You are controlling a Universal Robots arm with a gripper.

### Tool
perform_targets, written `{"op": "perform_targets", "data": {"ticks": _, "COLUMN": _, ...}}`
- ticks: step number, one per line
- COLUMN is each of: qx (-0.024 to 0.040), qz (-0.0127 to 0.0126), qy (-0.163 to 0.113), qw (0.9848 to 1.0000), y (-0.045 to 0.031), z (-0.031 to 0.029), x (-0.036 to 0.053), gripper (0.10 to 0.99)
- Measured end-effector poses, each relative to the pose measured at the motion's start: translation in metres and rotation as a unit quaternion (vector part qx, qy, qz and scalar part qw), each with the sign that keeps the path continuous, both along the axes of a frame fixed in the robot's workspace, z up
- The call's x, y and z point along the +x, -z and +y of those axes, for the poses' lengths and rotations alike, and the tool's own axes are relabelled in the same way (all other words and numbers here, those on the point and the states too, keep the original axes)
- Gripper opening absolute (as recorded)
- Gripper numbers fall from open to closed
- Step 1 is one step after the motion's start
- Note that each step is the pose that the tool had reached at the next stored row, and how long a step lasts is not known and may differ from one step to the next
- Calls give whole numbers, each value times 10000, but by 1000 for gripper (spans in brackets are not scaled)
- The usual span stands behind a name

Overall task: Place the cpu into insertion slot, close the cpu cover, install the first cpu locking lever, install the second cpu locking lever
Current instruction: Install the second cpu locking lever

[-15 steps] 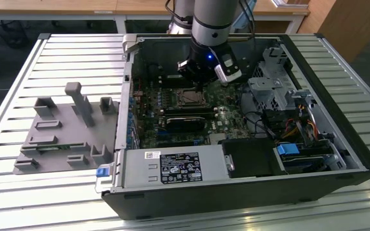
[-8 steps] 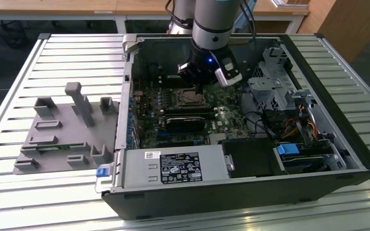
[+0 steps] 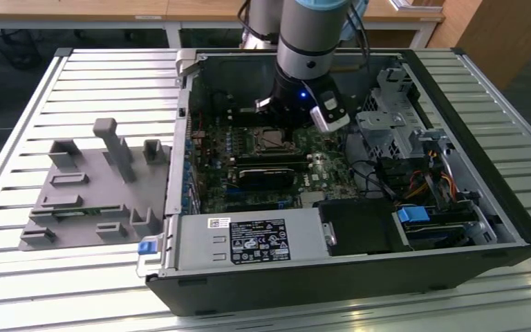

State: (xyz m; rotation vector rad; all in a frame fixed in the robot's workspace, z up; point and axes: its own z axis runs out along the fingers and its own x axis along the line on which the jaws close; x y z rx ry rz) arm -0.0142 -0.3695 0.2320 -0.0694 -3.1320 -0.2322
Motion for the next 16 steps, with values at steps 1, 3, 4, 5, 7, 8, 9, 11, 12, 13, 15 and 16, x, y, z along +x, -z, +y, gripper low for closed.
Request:
{"op": "perform_targets", "data": {"ticks": 1, "qx": 1, "qz": 0, "qy": 0, "qw": 10000, "y": 1, "z": -16, "x": 0, "gripper": 106}}
{"op": "perform_targets", "data": {"ticks": 3, "qx": 2, "qz": 0, "qy": 0, "qw": 10000, "y": 5, "z": -46, "x": 0, "gripper": 106}}
{"op": "perform_targets", "data": {"ticks": 4, "qx": 2, "qz": 0, "qy": 0, "qw": 10000, "y": 7, "z": -57, "x": -2, "gripper": 106}}
{"op": "perform_targets", "data": {"ticks": 5, "qx": 2, "qz": 0, "qy": 1, "qw": 10000, "y": 9, "z": -67, "x": -8, "gripper": 106}}
{"op": "perform_targets", "data": {"ticks": 7, "qx": 6, "qz": 0, "qy": 0, "qw": 10000, "y": 13, "z": -82, "x": -33, "gripper": 106}}
{"op": "perform_targets", "data": {"ticks": 8, "qx": 8, "qz": 0, "qy": 0, "qw": 10000, "y": 15, "z": -89, "x": -50, "gripper": 106}}
{"op": "perform_targets", "data": {"ticks": 9, "qx": 9, "qz": 0, "qy": 0, "qw": 10000, "y": 17, "z": -95, "x": -72, "gripper": 106}}
{"op": "perform_targets", "data": {"ticks": 11, "qx": 11, "qz": 0, "qy": 0, "qw": 10000, "y": 20, "z": -105, "x": -121, "gripper": 106}}
{"op": "perform_targets", "data": {"ticks": 12, "qx": 12, "qz": 0, "qy": 0, "qw": 10000, "y": 21, "z": -111, "x": -146, "gripper": 106}}
{"op": "perform_targets", "data": {"ticks": 13, "qx": 13, "qz": 0, "qy": 0, "qw": 10000, "y": 23, "z": -118, "x": -176, "gripper": 106}}
{"op": "perform_targets", "data": {"ticks": 15, "qx": 13, "qz": 0, "qy": 0, "qw": 10000, "y": 26, "z": -125, "x": -231, "gripper": 106}}
{"op": "perform_targets", "data": {"ticks": 16, "qx": 13, "qz": 0, "qy": 0, "qw": 10000, "y": 28, "z": -128, "x": -255, "gripper": 106}}
